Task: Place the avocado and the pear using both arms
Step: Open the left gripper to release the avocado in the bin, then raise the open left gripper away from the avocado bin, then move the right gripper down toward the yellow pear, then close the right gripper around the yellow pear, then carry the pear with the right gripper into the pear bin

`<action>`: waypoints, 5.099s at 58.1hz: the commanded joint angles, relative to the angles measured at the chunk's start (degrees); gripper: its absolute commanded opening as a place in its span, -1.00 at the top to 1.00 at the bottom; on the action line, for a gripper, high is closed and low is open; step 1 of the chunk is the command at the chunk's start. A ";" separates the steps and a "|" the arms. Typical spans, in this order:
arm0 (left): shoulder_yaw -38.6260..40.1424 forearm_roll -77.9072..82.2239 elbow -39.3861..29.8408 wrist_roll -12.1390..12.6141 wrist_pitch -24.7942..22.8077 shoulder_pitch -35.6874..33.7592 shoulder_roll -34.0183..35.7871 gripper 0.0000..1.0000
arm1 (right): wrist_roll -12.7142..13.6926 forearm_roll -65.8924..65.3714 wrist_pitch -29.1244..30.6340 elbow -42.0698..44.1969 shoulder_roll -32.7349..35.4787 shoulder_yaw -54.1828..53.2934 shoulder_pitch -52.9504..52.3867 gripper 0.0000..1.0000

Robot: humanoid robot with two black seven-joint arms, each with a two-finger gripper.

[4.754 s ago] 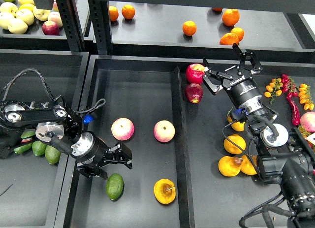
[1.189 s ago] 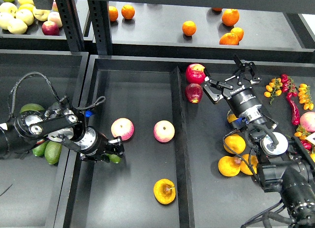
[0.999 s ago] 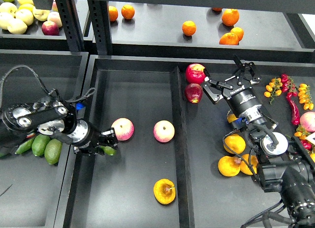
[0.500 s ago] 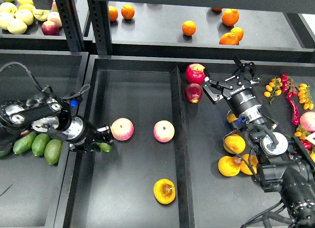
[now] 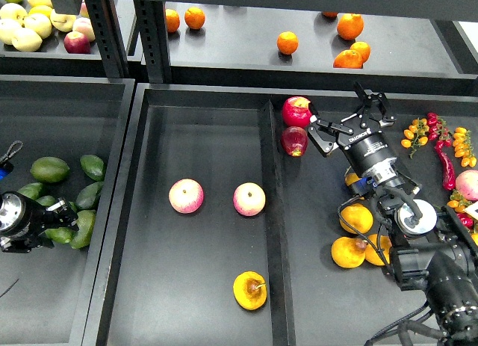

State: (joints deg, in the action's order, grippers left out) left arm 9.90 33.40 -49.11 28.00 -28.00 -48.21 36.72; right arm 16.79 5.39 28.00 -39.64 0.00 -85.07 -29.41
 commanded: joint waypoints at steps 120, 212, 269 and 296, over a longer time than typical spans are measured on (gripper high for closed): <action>80.71 -21.62 -19.18 -14.11 6.91 28.96 -36.72 -0.99 | 11.21 -0.12 0.00 -0.09 16.07 22.21 -5.39 -0.99; 78.08 -21.53 -18.21 -13.58 6.73 29.40 -36.72 -0.99 | 11.21 -13.48 0.00 6.32 4.13 75.67 -10.67 -0.99; 76.84 -21.36 -18.12 -13.58 6.73 29.40 -36.72 -0.99 | 11.21 -19.46 0.00 18.54 0.00 67.41 -9.17 0.67; 76.40 -21.36 -18.04 -13.58 6.73 29.40 -36.72 -0.99 | 11.21 -9.44 0.00 18.02 0.53 66.44 -16.47 0.81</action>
State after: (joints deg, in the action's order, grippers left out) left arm 86.50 12.04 -67.15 14.42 -21.26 -18.82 0.01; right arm 28.00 -6.27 27.99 -21.43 0.17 -18.71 -44.17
